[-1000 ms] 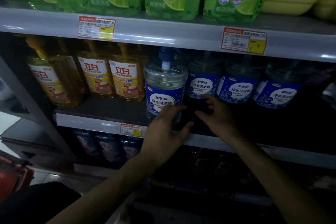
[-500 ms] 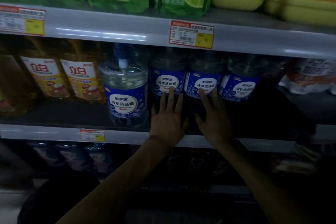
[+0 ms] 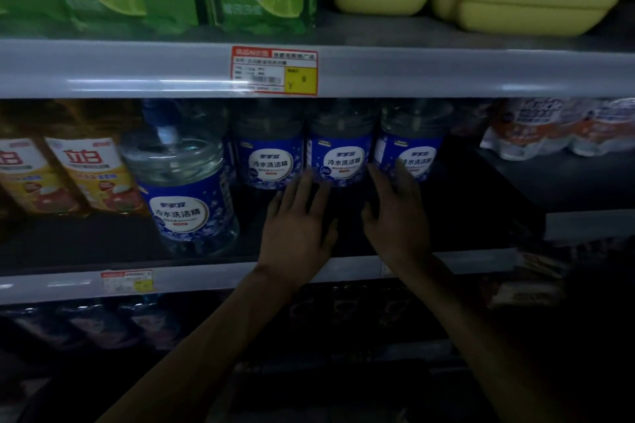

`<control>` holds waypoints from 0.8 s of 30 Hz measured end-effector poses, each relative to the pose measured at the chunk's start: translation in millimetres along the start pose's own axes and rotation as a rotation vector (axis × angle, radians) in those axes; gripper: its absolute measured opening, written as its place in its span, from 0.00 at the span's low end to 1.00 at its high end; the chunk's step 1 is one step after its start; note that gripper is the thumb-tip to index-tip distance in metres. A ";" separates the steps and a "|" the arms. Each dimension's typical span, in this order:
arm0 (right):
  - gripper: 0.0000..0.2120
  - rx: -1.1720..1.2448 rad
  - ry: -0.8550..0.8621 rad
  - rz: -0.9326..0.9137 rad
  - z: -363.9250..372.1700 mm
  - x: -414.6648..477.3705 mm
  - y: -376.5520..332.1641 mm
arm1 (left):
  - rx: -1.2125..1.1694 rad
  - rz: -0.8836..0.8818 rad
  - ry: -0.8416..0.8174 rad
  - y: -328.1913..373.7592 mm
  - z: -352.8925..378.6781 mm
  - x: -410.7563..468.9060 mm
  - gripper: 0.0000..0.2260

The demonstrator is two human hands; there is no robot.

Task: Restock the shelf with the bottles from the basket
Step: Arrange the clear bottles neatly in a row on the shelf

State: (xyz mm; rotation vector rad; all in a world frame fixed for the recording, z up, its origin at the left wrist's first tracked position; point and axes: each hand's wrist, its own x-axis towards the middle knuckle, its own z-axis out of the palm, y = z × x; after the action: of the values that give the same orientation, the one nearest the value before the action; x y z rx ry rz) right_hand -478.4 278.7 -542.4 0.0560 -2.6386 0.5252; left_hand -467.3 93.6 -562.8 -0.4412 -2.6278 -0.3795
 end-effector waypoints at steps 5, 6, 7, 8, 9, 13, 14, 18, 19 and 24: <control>0.40 0.089 -0.015 0.132 -0.7 2.9 18.2 | -0.015 0.133 -0.062 19.1 14.1 16.3 0.30; 0.41 0.121 -0.025 0.127 1.4 2.4 21.7 | -0.011 0.109 -0.091 20.5 15.9 18.9 0.31; 0.42 0.139 -0.030 0.114 3.0 1.5 24.5 | -0.009 0.081 -0.113 22.1 16.8 20.9 0.32; 0.42 0.151 -0.033 0.097 4.1 0.9 27.1 | -0.002 0.058 -0.125 24.2 16.9 22.3 0.32; 0.43 0.161 -0.037 0.081 4.0 0.8 29.5 | 0.009 0.044 -0.134 27.1 16.3 23.2 0.32; 0.42 0.133 -0.064 0.035 -3.6 0.6 37.6 | 0.024 0.051 -0.178 33.4 11.4 20.9 0.33; 0.42 0.114 -0.081 0.039 -6.5 -1.0 37.4 | 0.015 0.057 -0.165 31.4 9.0 18.1 0.33; 0.39 0.137 -0.072 -0.015 -19.2 -14.1 14.5 | -0.007 0.052 -0.029 14.2 -15.1 -7.3 0.31; 0.39 0.152 -0.058 -0.063 -22.8 -18.0 3.2 | -0.007 0.065 0.015 9.0 -25.2 -16.0 0.30; 0.39 0.526 -0.136 -0.092 -32.7 -30.2 -68.1 | -0.019 0.128 0.251 -30.2 -83.1 -53.8 0.23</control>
State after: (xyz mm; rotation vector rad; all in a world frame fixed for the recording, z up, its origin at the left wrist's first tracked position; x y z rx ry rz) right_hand -429.0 226.4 -504.3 0.3834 -2.5350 1.2039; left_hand -401.1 25.3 -522.1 -0.5288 -2.3418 -0.3917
